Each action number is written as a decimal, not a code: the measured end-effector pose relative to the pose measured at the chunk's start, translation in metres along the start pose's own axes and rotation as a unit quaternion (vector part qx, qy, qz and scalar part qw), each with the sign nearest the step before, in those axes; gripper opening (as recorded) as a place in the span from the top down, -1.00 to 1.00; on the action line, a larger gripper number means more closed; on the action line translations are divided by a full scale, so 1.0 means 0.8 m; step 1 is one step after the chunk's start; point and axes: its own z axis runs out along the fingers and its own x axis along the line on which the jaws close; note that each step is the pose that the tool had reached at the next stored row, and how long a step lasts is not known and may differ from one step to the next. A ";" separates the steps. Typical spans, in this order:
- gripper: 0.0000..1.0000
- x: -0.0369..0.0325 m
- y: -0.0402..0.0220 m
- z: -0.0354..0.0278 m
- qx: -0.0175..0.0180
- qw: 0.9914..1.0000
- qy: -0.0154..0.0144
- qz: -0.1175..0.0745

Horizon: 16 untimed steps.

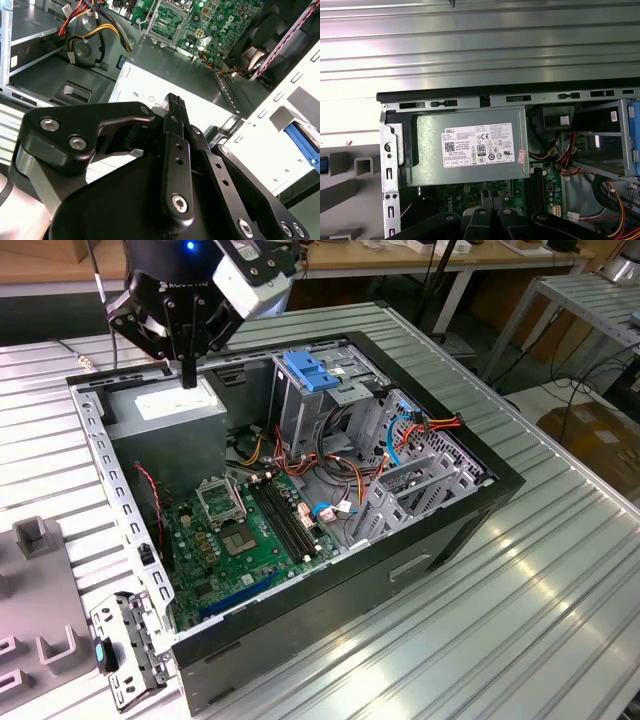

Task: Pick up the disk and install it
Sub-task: 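Reach for the disk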

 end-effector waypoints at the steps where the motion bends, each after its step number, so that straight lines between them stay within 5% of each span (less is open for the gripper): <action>1: 0.79 0.0021 -0.0002 0.0000 0.000 1.000 0.000 0.000; 16: 0.79 0.0168 -0.0013 -0.0003 0.000 1.000 0.000 0.000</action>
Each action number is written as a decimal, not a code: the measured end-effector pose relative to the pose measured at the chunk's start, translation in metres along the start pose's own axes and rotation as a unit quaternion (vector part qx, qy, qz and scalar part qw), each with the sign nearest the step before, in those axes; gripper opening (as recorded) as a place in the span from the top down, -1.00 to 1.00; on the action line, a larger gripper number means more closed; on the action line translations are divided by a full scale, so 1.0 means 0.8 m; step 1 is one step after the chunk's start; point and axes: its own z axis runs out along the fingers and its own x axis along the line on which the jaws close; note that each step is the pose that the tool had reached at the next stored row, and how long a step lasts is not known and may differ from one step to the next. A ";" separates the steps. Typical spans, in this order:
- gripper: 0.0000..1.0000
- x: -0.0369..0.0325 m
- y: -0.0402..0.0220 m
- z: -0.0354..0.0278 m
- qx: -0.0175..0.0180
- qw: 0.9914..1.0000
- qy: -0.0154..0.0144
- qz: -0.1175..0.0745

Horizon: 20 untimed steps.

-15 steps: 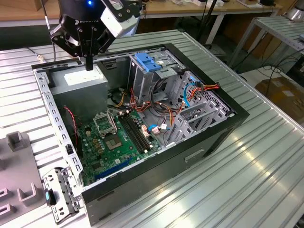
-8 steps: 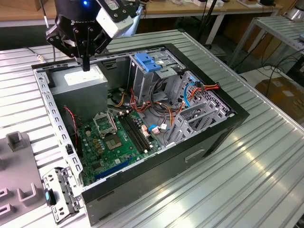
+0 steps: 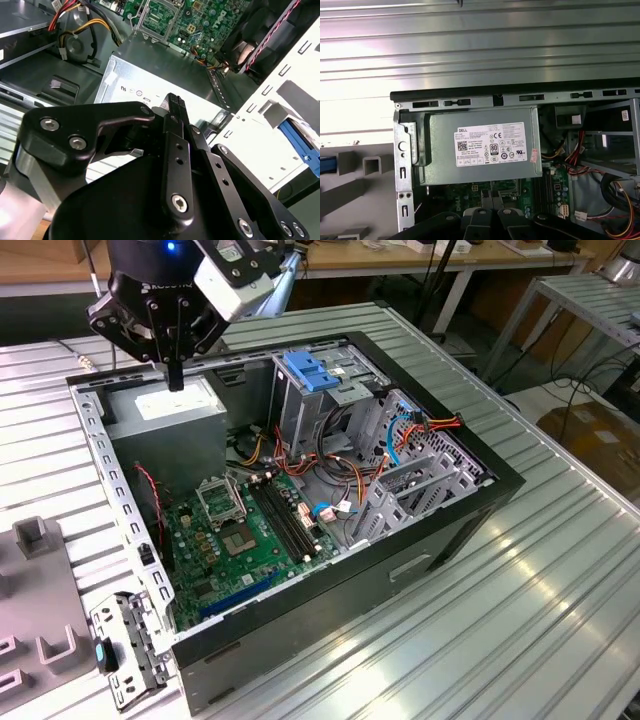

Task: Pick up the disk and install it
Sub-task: 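Reach for the disk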

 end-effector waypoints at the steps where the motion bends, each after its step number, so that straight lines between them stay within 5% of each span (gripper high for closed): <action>1: 0.79 0.0010 -0.0001 -0.0001 0.000 1.000 0.000 0.000; 20: 0.79 0.0139 -0.0011 -0.0002 0.000 1.000 0.000 0.000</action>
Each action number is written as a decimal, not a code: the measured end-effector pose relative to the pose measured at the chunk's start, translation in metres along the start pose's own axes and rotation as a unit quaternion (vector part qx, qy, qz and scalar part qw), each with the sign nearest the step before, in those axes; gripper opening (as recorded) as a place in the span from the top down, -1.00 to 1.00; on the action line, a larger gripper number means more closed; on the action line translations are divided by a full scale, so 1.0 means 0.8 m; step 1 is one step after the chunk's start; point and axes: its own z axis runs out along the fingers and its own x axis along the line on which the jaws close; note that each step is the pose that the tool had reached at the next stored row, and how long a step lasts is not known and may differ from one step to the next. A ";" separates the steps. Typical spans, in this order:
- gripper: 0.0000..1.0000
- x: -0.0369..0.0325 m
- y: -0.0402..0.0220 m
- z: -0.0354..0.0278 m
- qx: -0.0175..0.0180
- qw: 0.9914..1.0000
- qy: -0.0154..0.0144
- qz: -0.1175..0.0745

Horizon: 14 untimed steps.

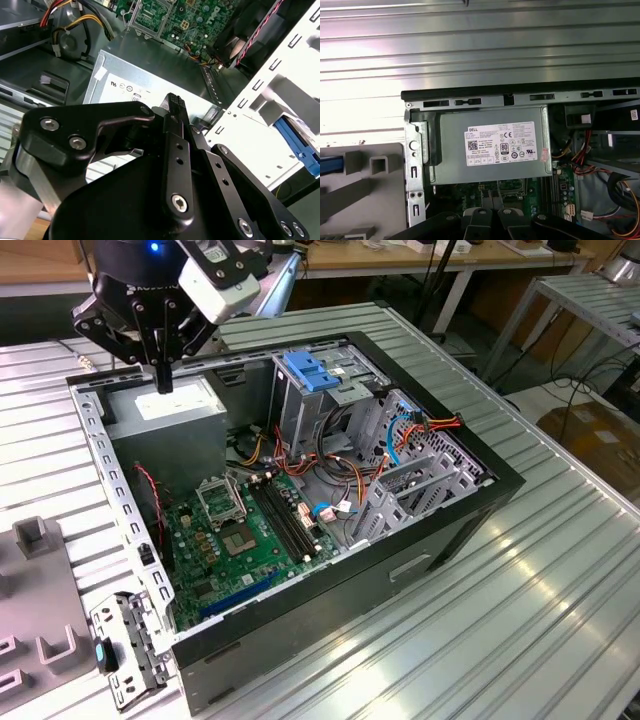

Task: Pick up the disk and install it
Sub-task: 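Reach for the disk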

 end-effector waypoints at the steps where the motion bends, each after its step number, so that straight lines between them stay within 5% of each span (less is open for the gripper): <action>1: 0.79 0.0004 0.0000 0.0000 0.000 1.000 0.000 0.000; 14: 0.79 0.0117 -0.0009 -0.0001 0.000 1.000 0.000 0.000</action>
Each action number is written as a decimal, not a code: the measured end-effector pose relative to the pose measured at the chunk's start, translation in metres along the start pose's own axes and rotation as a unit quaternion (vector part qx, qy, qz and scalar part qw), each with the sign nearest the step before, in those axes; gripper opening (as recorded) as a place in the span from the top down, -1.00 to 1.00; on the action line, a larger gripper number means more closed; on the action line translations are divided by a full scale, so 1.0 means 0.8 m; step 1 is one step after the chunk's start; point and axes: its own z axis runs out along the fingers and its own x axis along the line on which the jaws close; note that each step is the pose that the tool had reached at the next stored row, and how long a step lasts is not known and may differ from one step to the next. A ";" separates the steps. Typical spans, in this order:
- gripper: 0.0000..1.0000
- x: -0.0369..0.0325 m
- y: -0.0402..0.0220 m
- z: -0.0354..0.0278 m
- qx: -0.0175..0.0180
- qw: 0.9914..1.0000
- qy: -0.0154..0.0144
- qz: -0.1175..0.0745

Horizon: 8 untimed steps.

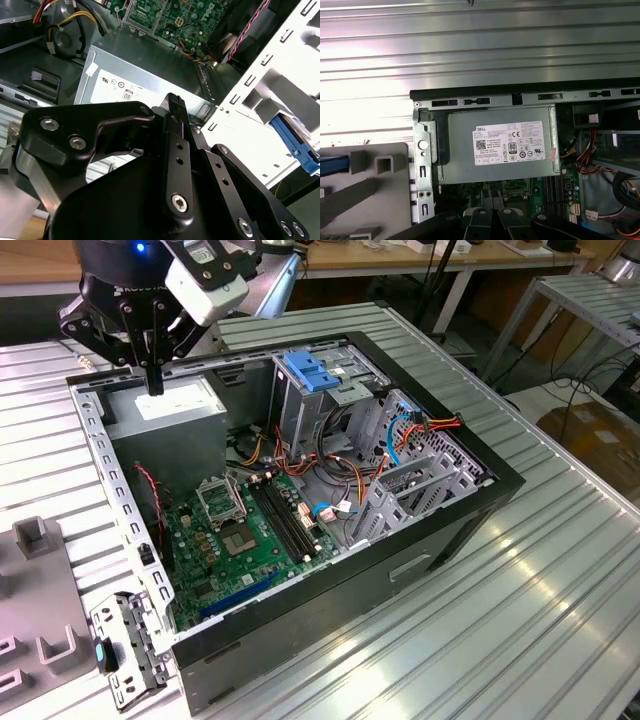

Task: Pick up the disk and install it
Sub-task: 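Reach for the disk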

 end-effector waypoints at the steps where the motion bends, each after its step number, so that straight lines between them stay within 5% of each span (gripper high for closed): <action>1: 0.79 0.0011 -0.0001 0.0000 0.000 1.000 0.000 0.000; 8: 0.79 0.0120 -0.0009 -0.0002 0.000 1.000 0.000 0.000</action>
